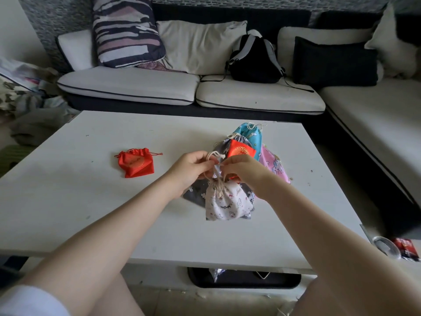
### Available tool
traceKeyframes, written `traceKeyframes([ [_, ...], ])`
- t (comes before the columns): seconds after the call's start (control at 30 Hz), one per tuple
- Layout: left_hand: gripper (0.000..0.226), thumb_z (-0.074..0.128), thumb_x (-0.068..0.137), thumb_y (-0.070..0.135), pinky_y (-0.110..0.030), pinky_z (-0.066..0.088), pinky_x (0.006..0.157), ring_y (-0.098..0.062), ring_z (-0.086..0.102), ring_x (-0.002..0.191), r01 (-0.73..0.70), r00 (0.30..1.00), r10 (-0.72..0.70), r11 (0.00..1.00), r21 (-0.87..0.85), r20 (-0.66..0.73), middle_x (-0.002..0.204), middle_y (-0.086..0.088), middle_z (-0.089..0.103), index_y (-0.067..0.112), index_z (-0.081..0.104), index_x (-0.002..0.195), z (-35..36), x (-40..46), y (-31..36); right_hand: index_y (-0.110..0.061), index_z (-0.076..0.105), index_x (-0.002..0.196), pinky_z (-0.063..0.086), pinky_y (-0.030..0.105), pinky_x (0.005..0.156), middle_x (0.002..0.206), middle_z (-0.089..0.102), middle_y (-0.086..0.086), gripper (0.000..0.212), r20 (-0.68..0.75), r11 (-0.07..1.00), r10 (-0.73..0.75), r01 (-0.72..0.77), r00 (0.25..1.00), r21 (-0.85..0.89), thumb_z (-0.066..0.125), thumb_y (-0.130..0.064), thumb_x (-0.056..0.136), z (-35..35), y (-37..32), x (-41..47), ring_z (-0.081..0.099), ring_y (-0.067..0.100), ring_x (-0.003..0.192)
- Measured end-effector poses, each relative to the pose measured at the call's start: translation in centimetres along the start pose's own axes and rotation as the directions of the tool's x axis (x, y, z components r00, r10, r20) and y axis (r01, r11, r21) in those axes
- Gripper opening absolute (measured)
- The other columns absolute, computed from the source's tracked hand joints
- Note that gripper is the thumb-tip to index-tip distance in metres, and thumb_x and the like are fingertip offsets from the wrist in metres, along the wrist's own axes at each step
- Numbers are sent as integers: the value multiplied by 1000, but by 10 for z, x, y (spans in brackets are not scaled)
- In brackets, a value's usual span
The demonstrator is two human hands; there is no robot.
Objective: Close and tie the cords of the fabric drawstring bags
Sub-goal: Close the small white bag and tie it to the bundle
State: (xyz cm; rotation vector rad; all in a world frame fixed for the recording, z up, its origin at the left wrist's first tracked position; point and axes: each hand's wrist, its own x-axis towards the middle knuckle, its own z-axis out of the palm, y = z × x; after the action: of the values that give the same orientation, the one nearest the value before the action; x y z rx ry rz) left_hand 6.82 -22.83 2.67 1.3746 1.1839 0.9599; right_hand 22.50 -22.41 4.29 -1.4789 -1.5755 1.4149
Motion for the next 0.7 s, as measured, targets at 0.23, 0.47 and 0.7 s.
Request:
traceKeyframes([
  [0.23, 14, 65, 83, 16, -29, 48, 78, -9, 60, 73, -106, 983, 153, 923, 370, -102, 76, 12, 66, 29, 66, 80, 4, 3, -7, -17, 67, 74, 40, 25, 68, 76, 61, 6, 16, 23, 1000, 29, -29, 999, 9, 58, -8, 83, -1, 4, -1, 52, 17, 71],
  [0.47, 14, 62, 87, 18, -12, 47, 71, 1, 61, 73, -149, 975, 173, 974, 171, -137, 78, 10, 68, 28, 66, 78, 12, -5, 7, -6, 67, 85, 41, 26, 70, 76, 62, 6, 30, 33, 971, 115, -119, 993, 209, 46, -26, 93, 4, 8, 3, 52, 15, 65],
  [0.7, 19, 62, 86, 10, -26, 46, 84, -9, 59, 80, -161, 985, 166, 984, 78, -54, 82, 1, 68, 27, 69, 81, 14, -6, 6, -13, 60, 78, 41, 27, 64, 67, 56, 2, 19, 58, 819, 234, -229, 971, 527, 51, -21, 92, 7, 7, 2, 51, 15, 61],
])
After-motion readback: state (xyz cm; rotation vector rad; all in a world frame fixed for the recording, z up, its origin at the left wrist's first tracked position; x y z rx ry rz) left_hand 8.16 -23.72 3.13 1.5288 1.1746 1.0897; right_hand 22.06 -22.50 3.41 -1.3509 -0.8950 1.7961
